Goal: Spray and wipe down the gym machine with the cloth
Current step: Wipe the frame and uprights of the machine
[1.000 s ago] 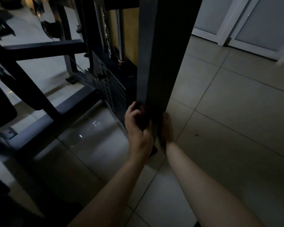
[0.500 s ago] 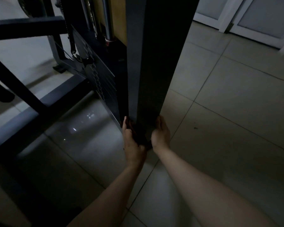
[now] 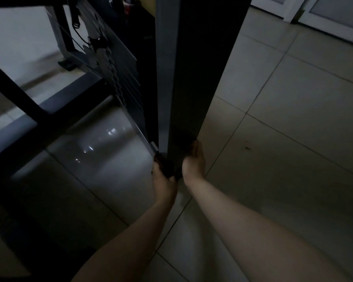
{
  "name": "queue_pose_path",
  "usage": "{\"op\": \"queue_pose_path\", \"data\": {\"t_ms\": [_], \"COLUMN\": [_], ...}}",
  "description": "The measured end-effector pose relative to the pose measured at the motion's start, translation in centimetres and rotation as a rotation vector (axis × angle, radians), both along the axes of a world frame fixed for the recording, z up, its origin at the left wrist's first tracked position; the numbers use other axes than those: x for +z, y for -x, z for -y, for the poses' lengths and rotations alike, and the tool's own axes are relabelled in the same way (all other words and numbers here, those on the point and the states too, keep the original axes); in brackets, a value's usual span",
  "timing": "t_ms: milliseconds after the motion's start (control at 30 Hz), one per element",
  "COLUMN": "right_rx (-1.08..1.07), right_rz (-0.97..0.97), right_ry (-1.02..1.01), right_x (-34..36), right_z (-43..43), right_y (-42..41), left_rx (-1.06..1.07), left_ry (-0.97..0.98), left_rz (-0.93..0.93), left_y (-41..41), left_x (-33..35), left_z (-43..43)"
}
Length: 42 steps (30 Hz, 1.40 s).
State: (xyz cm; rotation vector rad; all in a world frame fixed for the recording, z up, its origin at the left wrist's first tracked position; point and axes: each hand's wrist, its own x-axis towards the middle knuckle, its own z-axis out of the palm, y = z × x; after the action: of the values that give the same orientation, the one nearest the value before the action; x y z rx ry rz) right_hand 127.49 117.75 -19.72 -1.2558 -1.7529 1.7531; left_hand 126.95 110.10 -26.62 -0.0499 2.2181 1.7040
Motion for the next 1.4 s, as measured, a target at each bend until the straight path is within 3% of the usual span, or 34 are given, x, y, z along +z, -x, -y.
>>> {"op": "queue_pose_path", "data": {"t_ms": [133, 300, 400, 600, 733, 767, 1200, 1400], "right_rx": [0.031, 0.087, 0.154, 0.135, 0.182, 0.21, 0.292, 0.275], "right_rz": [0.063, 0.197, 0.234, 0.296, 0.331, 0.322, 0.302, 0.271], "right_ry": [0.01, 0.086, 0.252, 0.405, 0.393, 0.379, 0.466, 0.429], "right_x": [0.2, -0.7, -2.1, -0.8, 6.3, 11.3, 45.7, 56.4], "right_z": [-0.3, -0.9, -0.4, 2.1, 4.7, 5.2, 8.4, 8.2], "right_y": [-0.7, -3.1, -4.0, -4.8, -5.0, -4.6, -5.2, -8.0], "left_rx": [-0.023, 0.085, -0.005, -0.231, -0.145, -0.119, -0.014, -0.118], "left_ry": [0.073, -0.084, 0.001, 0.148, 0.136, 0.128, 0.076, 0.16], "left_rz": [0.237, 0.165, 0.082, 0.394, 0.362, 0.36, 0.408, 0.401], "left_y": [-0.3, -1.8, -1.7, -1.7, -2.6, -2.3, -1.3, -1.7], "left_x": [-1.6, 1.5, 2.4, 6.6, 16.2, 20.8, 55.4, 63.5], "left_z": [0.7, 1.6, 1.3, 3.1, 5.1, 5.9, 10.2, 10.7]}}
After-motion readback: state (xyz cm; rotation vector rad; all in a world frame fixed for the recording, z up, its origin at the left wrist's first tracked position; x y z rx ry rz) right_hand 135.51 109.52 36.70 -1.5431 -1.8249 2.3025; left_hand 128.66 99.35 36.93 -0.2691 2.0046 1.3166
